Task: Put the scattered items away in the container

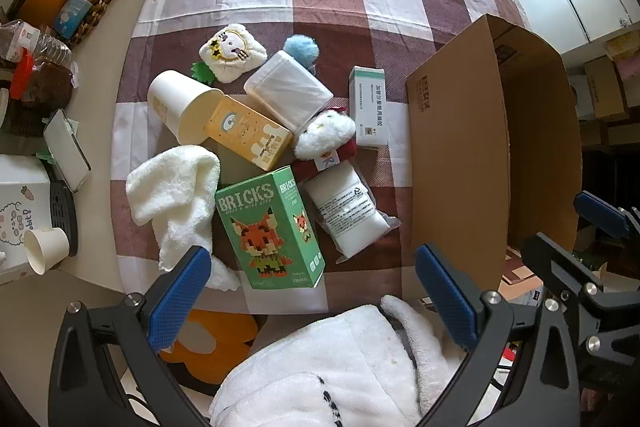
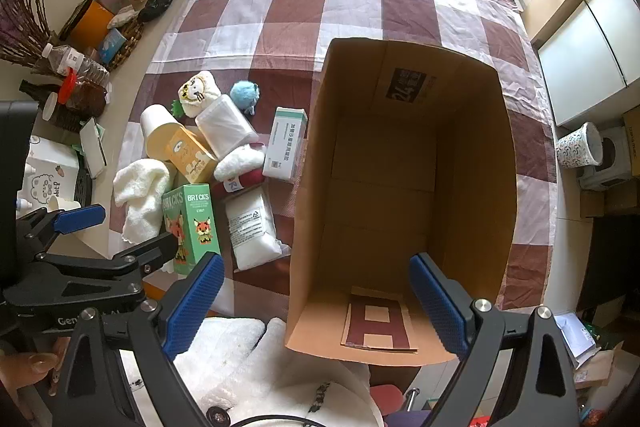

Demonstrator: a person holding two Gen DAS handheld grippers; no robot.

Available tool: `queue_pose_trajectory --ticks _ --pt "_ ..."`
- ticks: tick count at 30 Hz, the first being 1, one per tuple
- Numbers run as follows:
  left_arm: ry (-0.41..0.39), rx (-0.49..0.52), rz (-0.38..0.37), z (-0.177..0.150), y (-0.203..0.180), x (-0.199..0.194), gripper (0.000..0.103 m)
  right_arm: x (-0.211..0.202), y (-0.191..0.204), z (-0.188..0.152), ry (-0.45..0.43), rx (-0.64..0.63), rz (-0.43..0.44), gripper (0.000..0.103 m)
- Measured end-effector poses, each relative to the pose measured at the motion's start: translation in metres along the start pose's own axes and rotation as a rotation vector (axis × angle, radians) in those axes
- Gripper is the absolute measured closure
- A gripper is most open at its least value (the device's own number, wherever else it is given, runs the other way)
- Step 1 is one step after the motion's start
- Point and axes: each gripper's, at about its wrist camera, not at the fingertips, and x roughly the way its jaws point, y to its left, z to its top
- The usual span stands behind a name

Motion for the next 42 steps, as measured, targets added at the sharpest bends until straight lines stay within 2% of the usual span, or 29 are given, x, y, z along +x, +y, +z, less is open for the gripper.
queue_pose_trajectory --ticks 36,39,42 --pt "-0.017 -0.004 0.007 0.001 0.009 -0.004 0.0 -0.002 0.009 0.0 -0.004 -0.009 -0.009 0.007" --pt "-0.039 -0.019 0.008 0.002 0.018 -0.008 0.0 -0.006 0.013 0.002 -0.021 -0.016 0.001 0.007" --pt "-0.074 -0.07 0.019 0.0 0.043 -0.015 0.0 -0.009 0.023 0.005 -0.036 -0.052 0.026 0.007"
